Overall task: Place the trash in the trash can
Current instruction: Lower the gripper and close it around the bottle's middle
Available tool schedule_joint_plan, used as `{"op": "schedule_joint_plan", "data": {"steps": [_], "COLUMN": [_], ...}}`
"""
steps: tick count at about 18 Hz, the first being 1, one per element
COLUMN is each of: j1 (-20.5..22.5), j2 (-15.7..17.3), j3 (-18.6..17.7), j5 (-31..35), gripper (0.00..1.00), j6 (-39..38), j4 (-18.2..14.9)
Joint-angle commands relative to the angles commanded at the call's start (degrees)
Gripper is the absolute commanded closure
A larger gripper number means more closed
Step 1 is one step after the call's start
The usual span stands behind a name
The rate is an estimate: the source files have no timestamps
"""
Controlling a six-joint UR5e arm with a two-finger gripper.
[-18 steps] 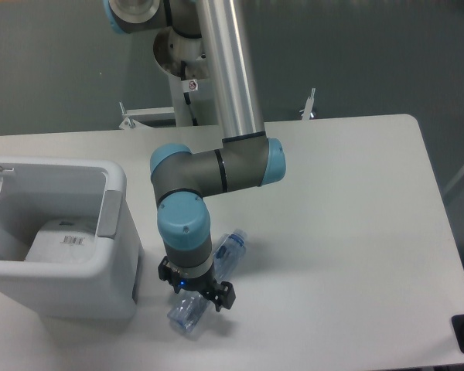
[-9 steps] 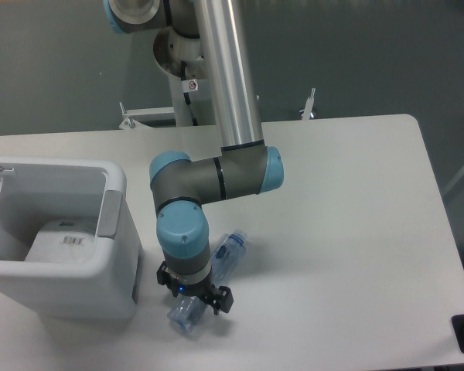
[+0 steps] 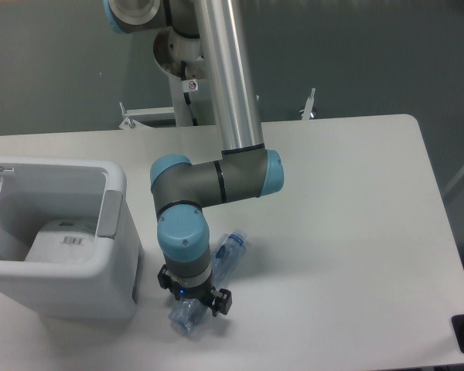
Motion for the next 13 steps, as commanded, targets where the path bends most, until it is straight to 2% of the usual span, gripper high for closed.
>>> {"op": "schedule_joint_plan", "data": {"steps": [4, 13], "j1": [0.0, 0.1], "j2": [0.1, 0.4], "j3": [0.0, 0.2], "j5": [0.0, 0.0], "gripper": [0.31, 0.34], "j6": [0.0, 0.0], "j4": [0.0, 0.0]}}
